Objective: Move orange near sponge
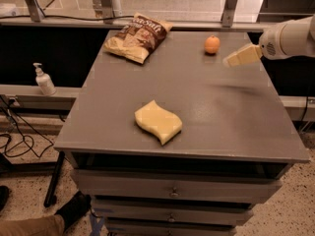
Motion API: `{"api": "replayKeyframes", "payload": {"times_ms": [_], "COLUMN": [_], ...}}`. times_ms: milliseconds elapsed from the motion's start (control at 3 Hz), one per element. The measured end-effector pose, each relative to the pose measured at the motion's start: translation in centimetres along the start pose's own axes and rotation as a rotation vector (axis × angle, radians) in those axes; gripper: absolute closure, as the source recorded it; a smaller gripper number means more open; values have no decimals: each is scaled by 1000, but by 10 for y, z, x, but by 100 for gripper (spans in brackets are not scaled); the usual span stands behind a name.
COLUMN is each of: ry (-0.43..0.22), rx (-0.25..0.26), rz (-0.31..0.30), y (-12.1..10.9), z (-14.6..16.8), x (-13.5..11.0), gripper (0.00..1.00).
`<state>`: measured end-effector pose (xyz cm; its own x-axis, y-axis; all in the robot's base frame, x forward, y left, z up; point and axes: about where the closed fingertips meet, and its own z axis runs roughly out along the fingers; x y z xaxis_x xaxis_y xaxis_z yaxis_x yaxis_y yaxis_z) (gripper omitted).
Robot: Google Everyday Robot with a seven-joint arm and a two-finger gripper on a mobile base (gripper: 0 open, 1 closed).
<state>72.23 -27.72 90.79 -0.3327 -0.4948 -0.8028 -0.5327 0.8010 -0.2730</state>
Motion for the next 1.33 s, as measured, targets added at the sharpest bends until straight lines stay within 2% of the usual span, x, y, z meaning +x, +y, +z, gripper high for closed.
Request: {"api": "replayKeyframes", "payload": {"times_ms": [333,667,1333], "ry": [-104,-164,-186], "rx": [-24,-66,-138], "rz": [93,164,225], "y": [-13,-17,-15], "z": [32,67,127], "x": [-11,-15,-16], "gripper": [0,0,0]}}
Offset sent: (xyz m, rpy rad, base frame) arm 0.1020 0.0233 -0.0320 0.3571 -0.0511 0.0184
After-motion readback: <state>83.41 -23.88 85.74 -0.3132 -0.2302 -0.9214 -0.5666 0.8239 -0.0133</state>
